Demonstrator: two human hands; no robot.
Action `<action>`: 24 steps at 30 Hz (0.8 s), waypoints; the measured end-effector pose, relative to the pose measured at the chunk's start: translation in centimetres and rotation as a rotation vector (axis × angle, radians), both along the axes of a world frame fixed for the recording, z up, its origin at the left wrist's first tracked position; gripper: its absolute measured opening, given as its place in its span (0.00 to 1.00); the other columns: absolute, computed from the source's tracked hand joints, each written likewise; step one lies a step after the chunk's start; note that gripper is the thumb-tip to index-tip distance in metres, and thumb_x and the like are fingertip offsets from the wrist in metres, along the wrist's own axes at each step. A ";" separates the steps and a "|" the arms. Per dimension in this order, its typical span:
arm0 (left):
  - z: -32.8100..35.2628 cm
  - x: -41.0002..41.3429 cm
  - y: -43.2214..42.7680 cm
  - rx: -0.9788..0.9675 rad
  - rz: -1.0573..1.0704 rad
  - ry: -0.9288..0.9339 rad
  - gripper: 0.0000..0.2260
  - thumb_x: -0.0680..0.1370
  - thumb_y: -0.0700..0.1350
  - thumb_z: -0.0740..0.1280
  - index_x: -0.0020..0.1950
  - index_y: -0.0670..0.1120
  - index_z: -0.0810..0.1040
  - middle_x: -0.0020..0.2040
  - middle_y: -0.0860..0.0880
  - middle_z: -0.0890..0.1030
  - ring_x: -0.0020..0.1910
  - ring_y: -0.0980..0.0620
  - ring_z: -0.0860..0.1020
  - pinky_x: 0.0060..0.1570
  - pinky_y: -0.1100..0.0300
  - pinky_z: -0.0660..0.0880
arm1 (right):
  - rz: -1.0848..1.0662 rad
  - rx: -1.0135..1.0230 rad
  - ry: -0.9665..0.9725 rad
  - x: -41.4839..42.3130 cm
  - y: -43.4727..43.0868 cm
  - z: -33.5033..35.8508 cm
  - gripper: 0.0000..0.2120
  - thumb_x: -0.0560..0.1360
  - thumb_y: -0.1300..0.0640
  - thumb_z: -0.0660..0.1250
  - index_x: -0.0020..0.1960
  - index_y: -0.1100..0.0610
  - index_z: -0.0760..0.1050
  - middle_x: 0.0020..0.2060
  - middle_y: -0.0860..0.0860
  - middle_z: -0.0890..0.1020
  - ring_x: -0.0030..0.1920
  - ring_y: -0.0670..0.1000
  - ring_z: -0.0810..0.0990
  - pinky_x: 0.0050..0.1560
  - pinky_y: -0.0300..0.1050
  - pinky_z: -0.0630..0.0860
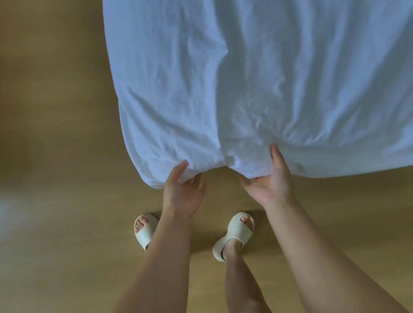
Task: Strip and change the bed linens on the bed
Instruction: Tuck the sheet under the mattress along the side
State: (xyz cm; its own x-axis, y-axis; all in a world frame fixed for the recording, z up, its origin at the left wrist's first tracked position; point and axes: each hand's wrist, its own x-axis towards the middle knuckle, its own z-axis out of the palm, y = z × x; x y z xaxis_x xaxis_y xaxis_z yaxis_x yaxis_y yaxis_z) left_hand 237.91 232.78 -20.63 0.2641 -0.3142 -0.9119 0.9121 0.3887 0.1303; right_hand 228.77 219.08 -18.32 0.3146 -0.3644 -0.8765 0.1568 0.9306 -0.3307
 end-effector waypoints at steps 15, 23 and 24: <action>6.2 2.0 -6.1 -0.101 0.198 0.013 0.11 0.74 0.48 0.70 0.53 0.44 0.79 0.55 0.43 0.82 0.54 0.42 0.81 0.57 0.45 0.76 | 0.344 -0.577 0.106 3.9 2.8 3.3 0.13 0.71 0.65 0.71 0.53 0.53 0.78 0.48 0.45 0.84 0.51 0.44 0.82 0.46 0.31 0.76; 8.6 2.9 -6.7 -0.053 0.229 0.153 0.14 0.75 0.45 0.69 0.59 0.41 0.77 0.54 0.39 0.81 0.52 0.38 0.81 0.53 0.45 0.78 | 0.024 -0.077 -0.147 7.6 2.6 4.1 0.11 0.80 0.60 0.55 0.54 0.61 0.75 0.45 0.54 0.81 0.47 0.52 0.81 0.47 0.44 0.79; 8.9 3.2 -6.8 -0.031 0.221 0.166 0.15 0.75 0.45 0.70 0.58 0.40 0.77 0.53 0.39 0.81 0.51 0.38 0.81 0.52 0.45 0.79 | 0.008 -0.056 -0.160 8.1 2.4 4.3 0.12 0.81 0.59 0.54 0.54 0.61 0.75 0.46 0.56 0.81 0.49 0.54 0.80 0.50 0.46 0.78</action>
